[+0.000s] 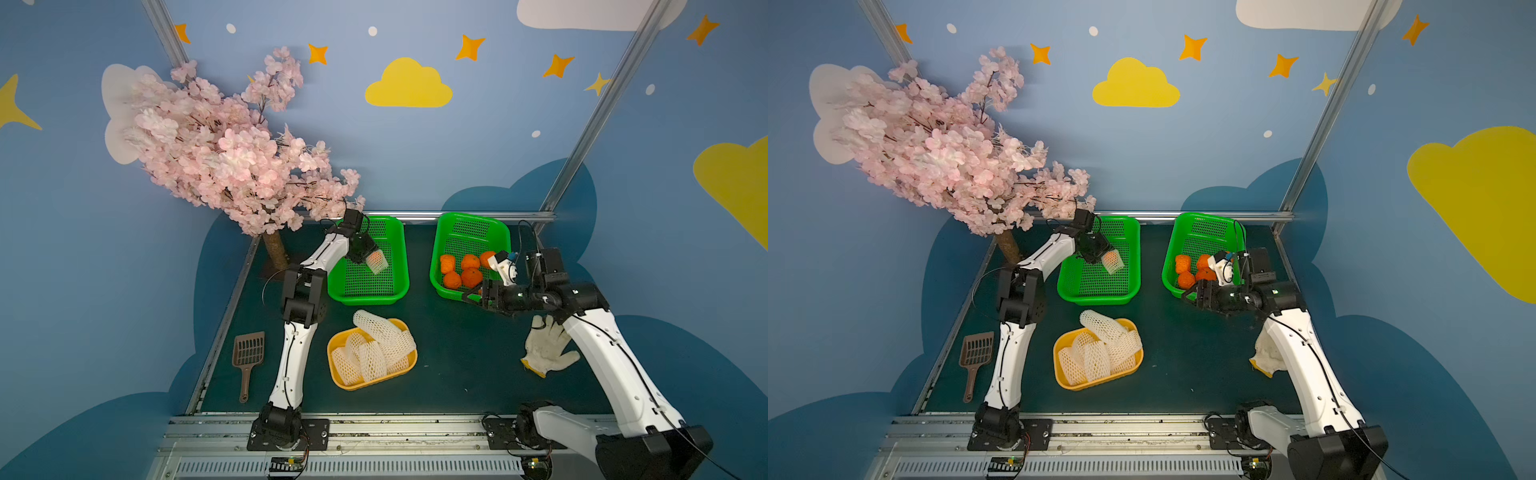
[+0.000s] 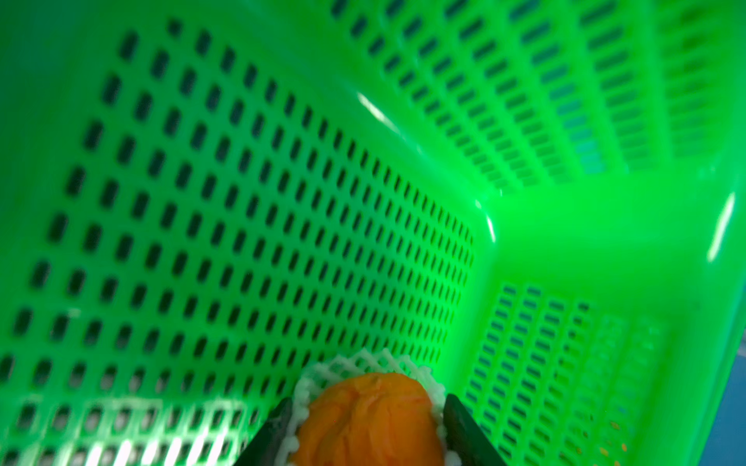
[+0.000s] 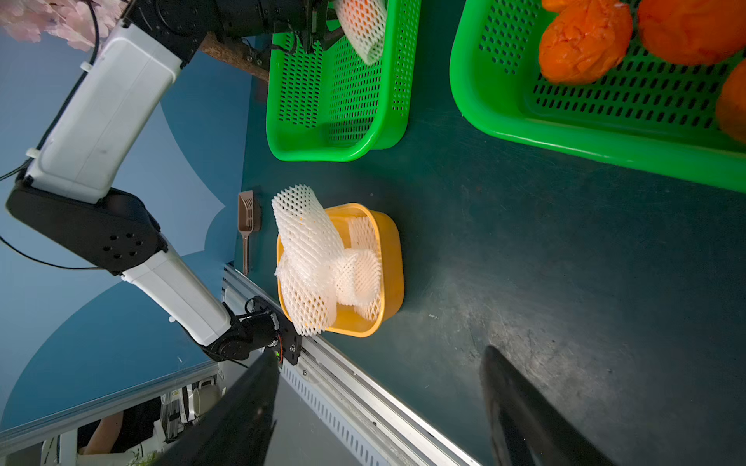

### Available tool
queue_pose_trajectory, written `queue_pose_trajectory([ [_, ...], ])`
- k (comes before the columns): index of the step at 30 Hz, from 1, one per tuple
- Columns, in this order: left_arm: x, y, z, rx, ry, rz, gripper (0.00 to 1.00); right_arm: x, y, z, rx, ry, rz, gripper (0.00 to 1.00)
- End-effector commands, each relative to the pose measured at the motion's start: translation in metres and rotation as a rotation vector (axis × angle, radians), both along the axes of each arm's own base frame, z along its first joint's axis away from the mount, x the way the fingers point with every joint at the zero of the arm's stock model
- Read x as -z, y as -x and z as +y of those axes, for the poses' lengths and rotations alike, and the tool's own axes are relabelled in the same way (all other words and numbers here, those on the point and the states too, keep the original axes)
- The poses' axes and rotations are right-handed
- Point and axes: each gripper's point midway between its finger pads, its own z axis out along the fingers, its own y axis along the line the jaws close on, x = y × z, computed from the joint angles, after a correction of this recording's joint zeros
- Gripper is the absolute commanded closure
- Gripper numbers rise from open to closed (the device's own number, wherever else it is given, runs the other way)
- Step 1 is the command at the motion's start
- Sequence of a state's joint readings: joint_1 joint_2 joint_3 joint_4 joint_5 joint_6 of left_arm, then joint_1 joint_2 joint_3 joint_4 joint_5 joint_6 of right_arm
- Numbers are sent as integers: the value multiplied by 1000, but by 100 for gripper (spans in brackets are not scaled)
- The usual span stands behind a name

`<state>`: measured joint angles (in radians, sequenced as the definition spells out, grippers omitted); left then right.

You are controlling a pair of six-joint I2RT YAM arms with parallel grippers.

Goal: Remove foam nets from oranges
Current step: Pick up the orange from the basket, then place the orange at the center of the board.

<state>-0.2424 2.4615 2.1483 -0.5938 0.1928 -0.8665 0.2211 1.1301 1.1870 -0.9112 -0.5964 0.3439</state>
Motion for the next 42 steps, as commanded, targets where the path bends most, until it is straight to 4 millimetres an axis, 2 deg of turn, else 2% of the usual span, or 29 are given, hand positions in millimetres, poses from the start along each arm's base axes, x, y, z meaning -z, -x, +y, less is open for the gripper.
queue_pose_trajectory([
  [1,-52,14,-25,98,53,-71,46,-2,5,-1,-10,-22,-19,22],
  [5,-90,31,-42,150,74,-126,46,0,8,-2,-11,-29,-16,22],
  [10,-134,65,-69,234,108,-175,47,-1,15,-5,-7,-36,-23,22],
  [16,-162,125,-111,333,154,-189,47,5,28,-11,23,-63,9,22],
  [19,-164,163,-134,394,172,-170,48,5,38,-13,24,-78,4,22],
  [24,-149,234,-176,509,183,-96,48,17,60,-13,21,-115,40,21],
  [28,-116,281,-201,565,170,-5,48,33,79,-14,31,-133,74,21],
  [31,-90,306,-219,587,179,52,49,44,89,-11,30,-165,110,21],
  [36,-54,331,-242,639,148,125,49,69,102,-9,25,-189,191,22],
  [38,-38,335,-248,644,147,157,49,77,105,-8,26,-196,216,21],
  [40,-21,338,-251,648,133,189,49,94,108,-6,27,-205,266,21],
  [42,-11,338,-254,655,125,201,46,106,110,-6,28,-198,298,21],
])
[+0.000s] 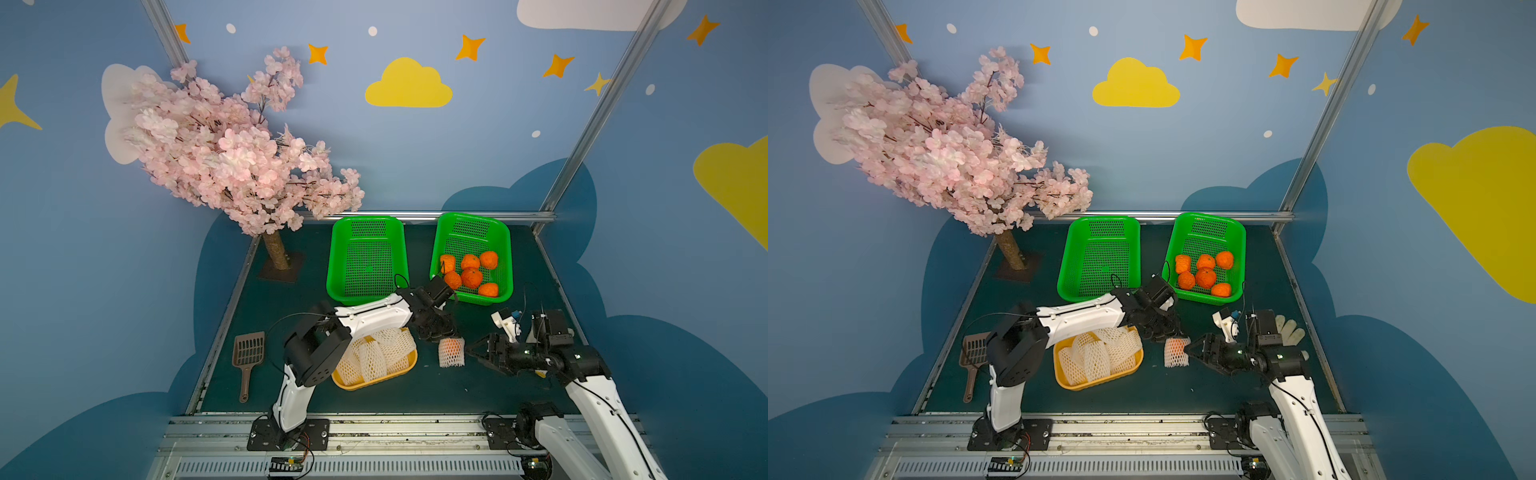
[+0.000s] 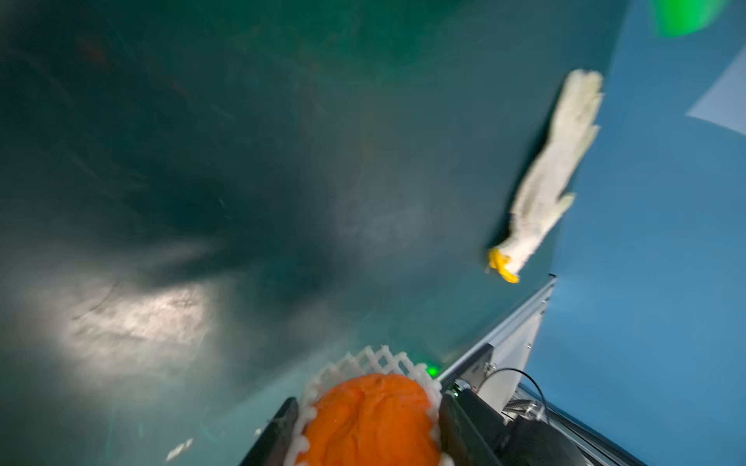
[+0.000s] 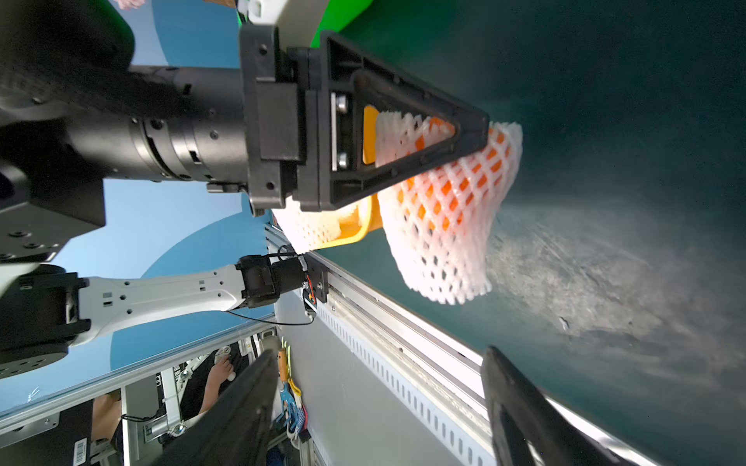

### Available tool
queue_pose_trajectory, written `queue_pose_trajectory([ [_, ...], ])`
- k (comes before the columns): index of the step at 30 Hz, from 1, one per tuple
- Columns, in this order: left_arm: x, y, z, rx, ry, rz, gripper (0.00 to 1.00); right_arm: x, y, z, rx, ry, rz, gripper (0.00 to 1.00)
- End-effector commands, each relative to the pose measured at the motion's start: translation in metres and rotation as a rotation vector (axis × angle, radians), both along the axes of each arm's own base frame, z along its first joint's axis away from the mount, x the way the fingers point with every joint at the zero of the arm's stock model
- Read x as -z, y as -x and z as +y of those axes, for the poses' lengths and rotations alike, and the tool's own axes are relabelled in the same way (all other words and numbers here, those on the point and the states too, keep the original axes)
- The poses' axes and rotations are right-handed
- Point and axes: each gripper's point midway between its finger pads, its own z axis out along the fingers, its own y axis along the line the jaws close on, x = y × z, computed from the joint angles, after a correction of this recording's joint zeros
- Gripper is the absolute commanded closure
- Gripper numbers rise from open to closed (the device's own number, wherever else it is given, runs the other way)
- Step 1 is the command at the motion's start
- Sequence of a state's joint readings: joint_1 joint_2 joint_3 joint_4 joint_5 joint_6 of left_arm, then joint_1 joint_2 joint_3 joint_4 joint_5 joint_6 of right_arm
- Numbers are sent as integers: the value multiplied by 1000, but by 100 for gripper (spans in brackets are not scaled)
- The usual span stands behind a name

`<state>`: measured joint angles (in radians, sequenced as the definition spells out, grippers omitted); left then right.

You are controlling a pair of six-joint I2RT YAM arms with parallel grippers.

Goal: Remove foam nets from oranges
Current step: Place the orange at the center of the board, then remove the foam net from the orange.

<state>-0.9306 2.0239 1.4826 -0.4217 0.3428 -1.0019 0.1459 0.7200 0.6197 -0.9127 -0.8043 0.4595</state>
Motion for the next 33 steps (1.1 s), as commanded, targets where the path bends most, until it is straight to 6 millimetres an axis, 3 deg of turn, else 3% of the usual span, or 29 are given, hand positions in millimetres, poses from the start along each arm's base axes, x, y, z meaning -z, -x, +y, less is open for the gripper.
queue_pose_trajectory([
  [1,8,-4,-7,-1,-3,10,41,13,3,3,-7,-21,44,22],
  [4,11,-7,-8,-3,-2,9,26,23,3,3,-1,-2,78,22],
  [9,-11,-15,-3,-19,10,-49,9,41,3,7,-13,39,103,22],
  [15,-54,-27,7,-36,47,-134,5,61,8,17,-37,70,158,22],
  [20,-91,-39,28,-64,41,-231,4,73,7,21,-57,117,162,22],
  [25,-145,-49,51,-52,60,-421,4,86,-7,23,-32,131,148,23],
  [29,-189,-44,66,14,109,-617,3,97,-18,28,-33,141,173,24],
  [33,-218,-30,83,93,174,-801,2,101,-28,39,-97,127,186,31],
])
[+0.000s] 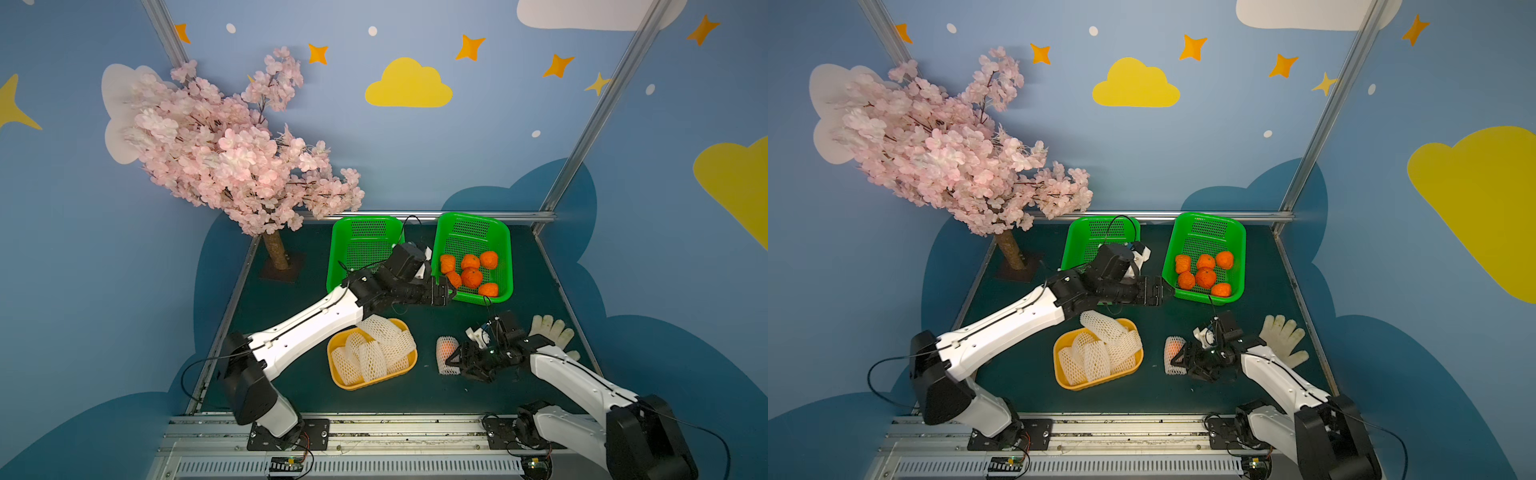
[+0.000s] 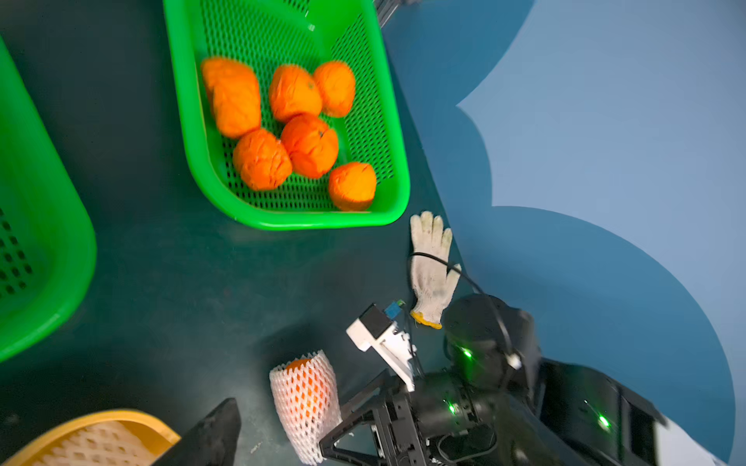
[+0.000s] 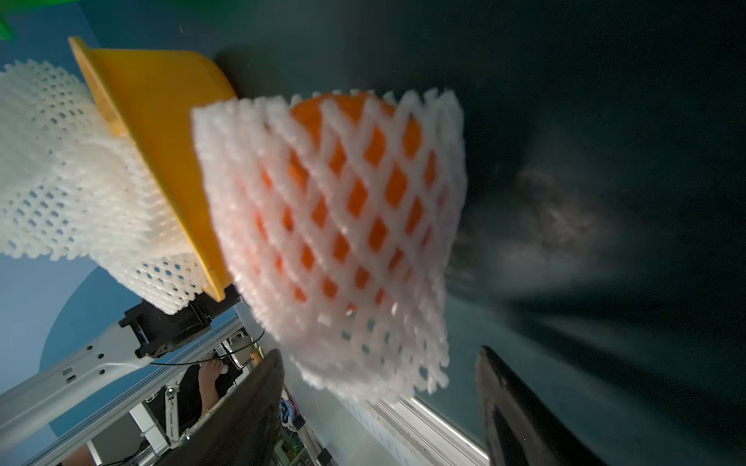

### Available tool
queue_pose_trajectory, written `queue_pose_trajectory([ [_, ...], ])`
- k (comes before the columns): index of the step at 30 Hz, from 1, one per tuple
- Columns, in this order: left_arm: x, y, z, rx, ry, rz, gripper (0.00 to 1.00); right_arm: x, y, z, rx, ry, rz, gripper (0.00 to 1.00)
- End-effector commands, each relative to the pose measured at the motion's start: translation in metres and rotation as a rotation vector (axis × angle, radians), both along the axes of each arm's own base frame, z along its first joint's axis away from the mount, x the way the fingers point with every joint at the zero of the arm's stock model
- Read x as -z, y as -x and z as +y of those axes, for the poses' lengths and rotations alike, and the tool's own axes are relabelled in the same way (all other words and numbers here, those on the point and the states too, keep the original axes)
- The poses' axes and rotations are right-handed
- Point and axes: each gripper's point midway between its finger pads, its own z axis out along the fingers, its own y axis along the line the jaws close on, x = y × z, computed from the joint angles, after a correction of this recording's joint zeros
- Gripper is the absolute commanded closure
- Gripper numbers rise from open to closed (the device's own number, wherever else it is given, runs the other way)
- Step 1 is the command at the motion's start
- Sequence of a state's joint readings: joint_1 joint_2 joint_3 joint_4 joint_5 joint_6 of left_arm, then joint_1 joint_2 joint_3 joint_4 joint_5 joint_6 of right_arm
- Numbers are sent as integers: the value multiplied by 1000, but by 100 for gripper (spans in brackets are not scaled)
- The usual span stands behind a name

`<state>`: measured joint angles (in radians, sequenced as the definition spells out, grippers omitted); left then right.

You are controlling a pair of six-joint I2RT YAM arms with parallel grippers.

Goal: Remove foam nets from oranges
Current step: Remove the foam net from the orange.

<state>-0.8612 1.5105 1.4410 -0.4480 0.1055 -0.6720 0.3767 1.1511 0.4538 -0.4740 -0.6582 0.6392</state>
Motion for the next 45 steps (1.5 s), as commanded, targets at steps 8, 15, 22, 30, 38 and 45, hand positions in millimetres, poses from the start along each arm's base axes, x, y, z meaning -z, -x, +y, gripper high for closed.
queue_pose_trajectory([
  [8,-21,40,58,216,-55,-528,2,-7,-34,14,-78,-1,-53,81],
  [15,9,62,63,396,-148,-621,2,-30,-30,16,-46,-79,16,98],
  [22,56,101,30,704,-216,-665,1,-68,-26,15,45,-241,129,97],
  [30,92,113,-14,808,-219,-618,1,-87,-34,19,92,-383,198,96],
  [38,122,102,-39,823,-234,-550,2,-86,-34,21,102,-442,245,96],
  [45,131,85,-48,790,-273,-553,6,-87,-32,20,107,-456,257,94],
])
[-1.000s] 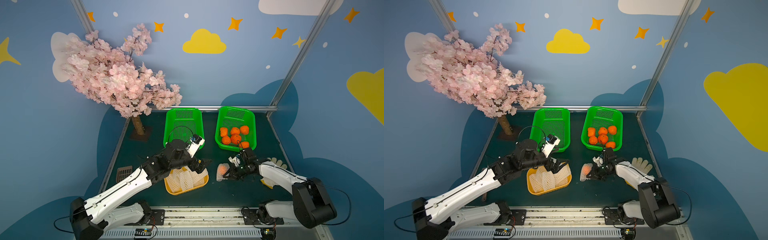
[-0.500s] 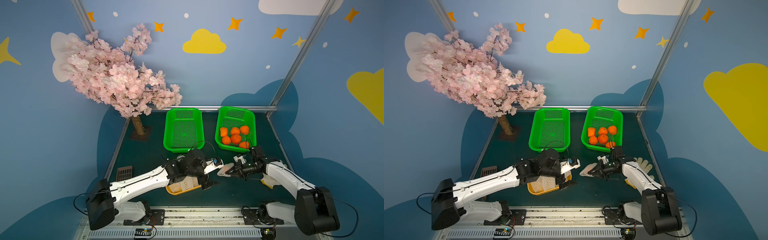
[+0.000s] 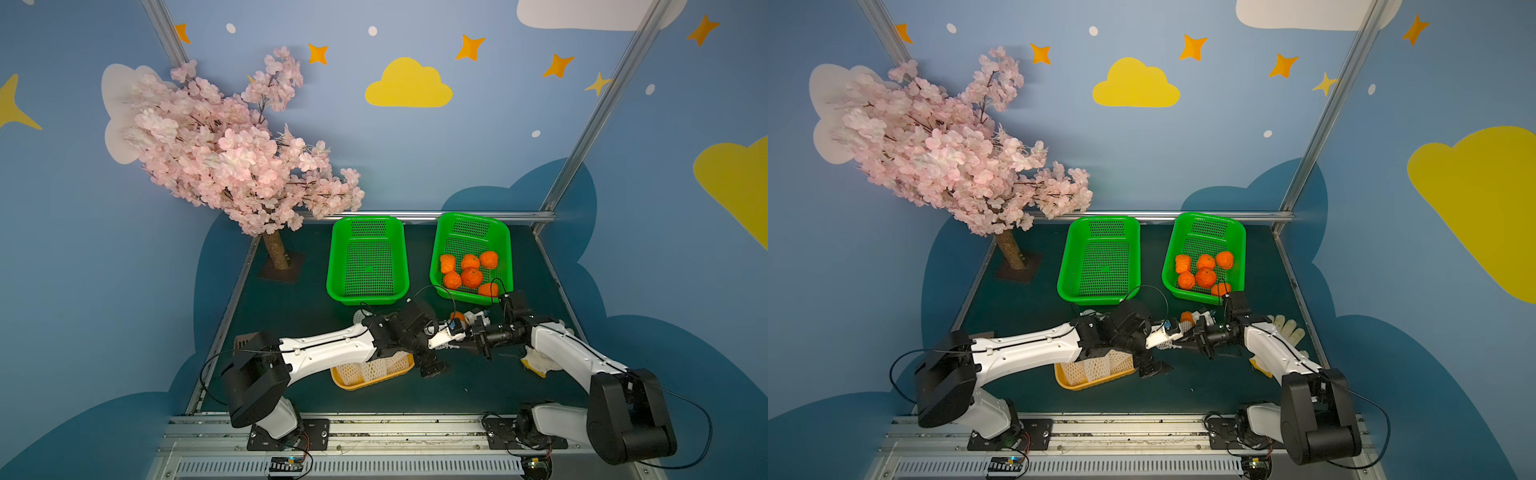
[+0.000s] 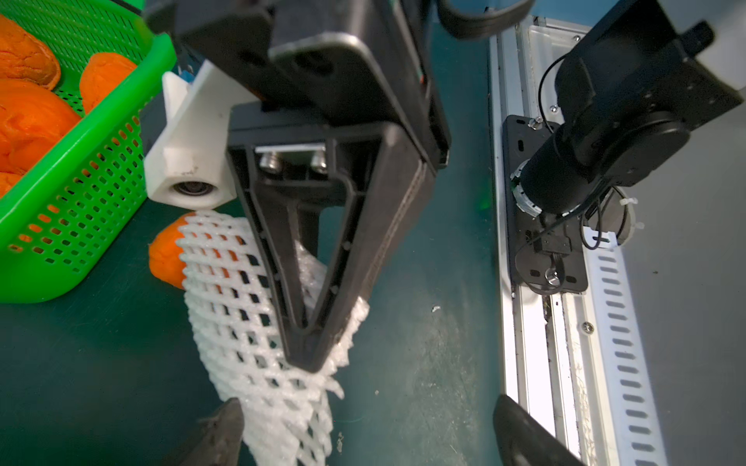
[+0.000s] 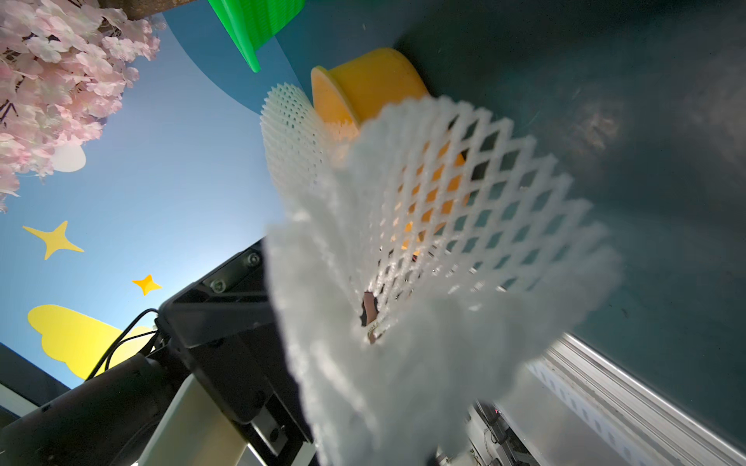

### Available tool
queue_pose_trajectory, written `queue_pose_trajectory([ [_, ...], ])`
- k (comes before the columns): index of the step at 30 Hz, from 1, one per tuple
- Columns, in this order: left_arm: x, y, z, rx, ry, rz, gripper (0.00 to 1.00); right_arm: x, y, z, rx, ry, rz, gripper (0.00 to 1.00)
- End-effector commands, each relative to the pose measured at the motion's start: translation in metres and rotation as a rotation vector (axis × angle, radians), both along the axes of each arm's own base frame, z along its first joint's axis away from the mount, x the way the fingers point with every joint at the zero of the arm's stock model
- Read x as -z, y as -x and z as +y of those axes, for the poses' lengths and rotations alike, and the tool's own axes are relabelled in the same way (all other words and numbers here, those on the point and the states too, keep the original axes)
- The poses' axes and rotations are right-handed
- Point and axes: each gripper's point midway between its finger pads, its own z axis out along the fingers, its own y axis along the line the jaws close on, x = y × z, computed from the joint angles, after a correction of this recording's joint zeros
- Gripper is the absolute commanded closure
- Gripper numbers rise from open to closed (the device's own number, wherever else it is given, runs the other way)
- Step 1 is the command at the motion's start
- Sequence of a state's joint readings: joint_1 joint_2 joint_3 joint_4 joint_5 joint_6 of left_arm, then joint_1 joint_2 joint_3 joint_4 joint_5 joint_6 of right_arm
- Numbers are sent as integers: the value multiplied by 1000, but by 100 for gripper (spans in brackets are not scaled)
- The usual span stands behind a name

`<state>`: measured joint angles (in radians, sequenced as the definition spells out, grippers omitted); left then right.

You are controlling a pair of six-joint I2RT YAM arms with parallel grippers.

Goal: Remove foam nets from oranges
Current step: Remove the foam net from the orange.

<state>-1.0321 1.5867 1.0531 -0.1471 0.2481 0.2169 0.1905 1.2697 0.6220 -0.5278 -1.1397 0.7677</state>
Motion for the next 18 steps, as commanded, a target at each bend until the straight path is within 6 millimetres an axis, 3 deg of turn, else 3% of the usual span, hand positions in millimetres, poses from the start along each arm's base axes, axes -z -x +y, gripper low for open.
queue_pose_trajectory([
  [1,-10,-12,-9,-14,29,-25,9,-1,4,0,-2,-27,21,94],
  [7,0,-19,-5,-42,9,55,46,-4,8,-2,4,-48,30,87],
  [11,5,-17,-1,-38,-3,78,51,-9,8,-2,15,-72,30,86],
  [13,8,-16,0,-32,-15,78,64,-12,9,-2,18,-84,26,86],
  [18,13,-14,-1,-14,-24,96,69,-18,9,-3,25,-99,23,85],
])
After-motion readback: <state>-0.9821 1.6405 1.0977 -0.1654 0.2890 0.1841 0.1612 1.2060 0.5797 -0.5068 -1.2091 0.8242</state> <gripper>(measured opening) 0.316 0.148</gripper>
